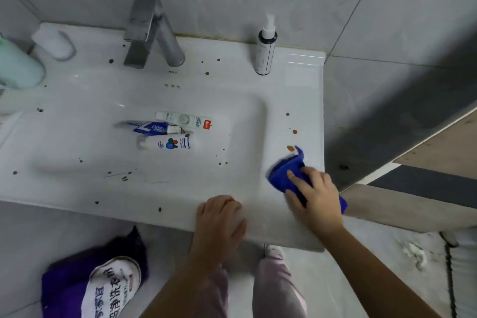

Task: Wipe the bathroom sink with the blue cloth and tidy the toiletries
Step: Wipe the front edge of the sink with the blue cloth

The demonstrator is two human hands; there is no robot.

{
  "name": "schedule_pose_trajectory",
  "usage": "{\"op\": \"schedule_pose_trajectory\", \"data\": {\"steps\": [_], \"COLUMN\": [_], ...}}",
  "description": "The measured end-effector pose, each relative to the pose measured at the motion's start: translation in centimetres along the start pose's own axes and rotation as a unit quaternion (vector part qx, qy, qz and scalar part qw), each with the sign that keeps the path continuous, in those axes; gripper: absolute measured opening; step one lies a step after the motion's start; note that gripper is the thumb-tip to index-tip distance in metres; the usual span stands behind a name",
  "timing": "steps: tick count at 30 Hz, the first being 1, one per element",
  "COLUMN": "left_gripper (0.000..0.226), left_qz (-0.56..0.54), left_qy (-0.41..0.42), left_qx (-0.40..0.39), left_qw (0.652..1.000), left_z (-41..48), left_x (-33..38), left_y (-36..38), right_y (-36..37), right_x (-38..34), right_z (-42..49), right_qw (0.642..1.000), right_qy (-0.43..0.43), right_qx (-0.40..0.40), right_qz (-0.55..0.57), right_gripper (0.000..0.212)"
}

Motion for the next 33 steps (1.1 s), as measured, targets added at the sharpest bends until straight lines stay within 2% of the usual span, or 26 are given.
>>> {"op": "schedule_pose_trajectory", "data": {"steps": [2,4,6,9,15,20,23,25,28,30,33], "left_gripper": [0.025,0.025,0.026,0.028,0.039,0.050,0.040,0.036,0.030,0.037,0.050], "left_qz": [0.011,0.019,0.028,0.023,0.051,0.087,0.106,0.112,0.109,0.105,0.112], "left_qy": [-0.021,-0.030,-0.031,-0.067,-0.092,-0.149,-0.163,-0.165,-0.151,-0.136,-0.115], "left_qx": [0.001,0.007,0.008,0.020,0.025,0.065,0.092,0.099,0.100,0.093,0.092], "left_qw": [1.000,0.999,0.999,0.997,0.994,0.983,0.976,0.975,0.977,0.981,0.983], "left_z": [-0.4,-0.5,-0.4,-0.3,-2.2,-3.8,-5.2,-5.8,-6.3,-6.4,-6.9], "left_x": [0.1,0.3,0.4,0.4,0.6,-0.7,-1.4,-2.0,-3.0,-3.6,-5.2], "left_y": [0.1,0.1,0.2,0.1,-0.5,-3.0,-4.6,-5.4,-6.0,-6.6,-7.9], "right_y": [-0.1,0.2,1.3,2.4,0.5,2.9,3.3,2.8,0.7,-0.3,1.3], "right_x": [-2.2,-2.4,-2.0,-1.4,-2.5,-6.3,-9.5,-8.5,-4.5,-3.9,-8.6], "right_z": [-3.1,-3.0,0.1,3.9,-2.6,0.2,-2.2,-3.0,-3.6,-4.5,-4.4], "right_qw": [0.994,0.985,0.983,0.988,0.965,0.974,0.966,0.962,0.975,0.986,0.994], "right_qy": [-0.098,-0.144,-0.147,-0.119,-0.217,-0.185,-0.207,-0.217,-0.183,-0.142,-0.101], "right_qx": [-0.028,-0.054,-0.079,-0.074,-0.094,-0.090,-0.110,-0.110,-0.071,-0.045,-0.019], "right_qz": [0.041,0.074,0.074,0.058,0.114,0.092,0.112,0.123,0.100,0.075,0.040], "right_gripper": [0.036,0.034,0.036,0.040,0.035,0.035,0.034,0.034,0.039,0.043,0.039]}}
Point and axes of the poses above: each hand's wrist, its own z-axis towards the middle knuckle, its own y-axis out of the palm, x = y × z, the point moved 6 cm from there along z, towards the middle knuckle, and after that the axes turned 13 degrees about x, right-handed, at the moved point
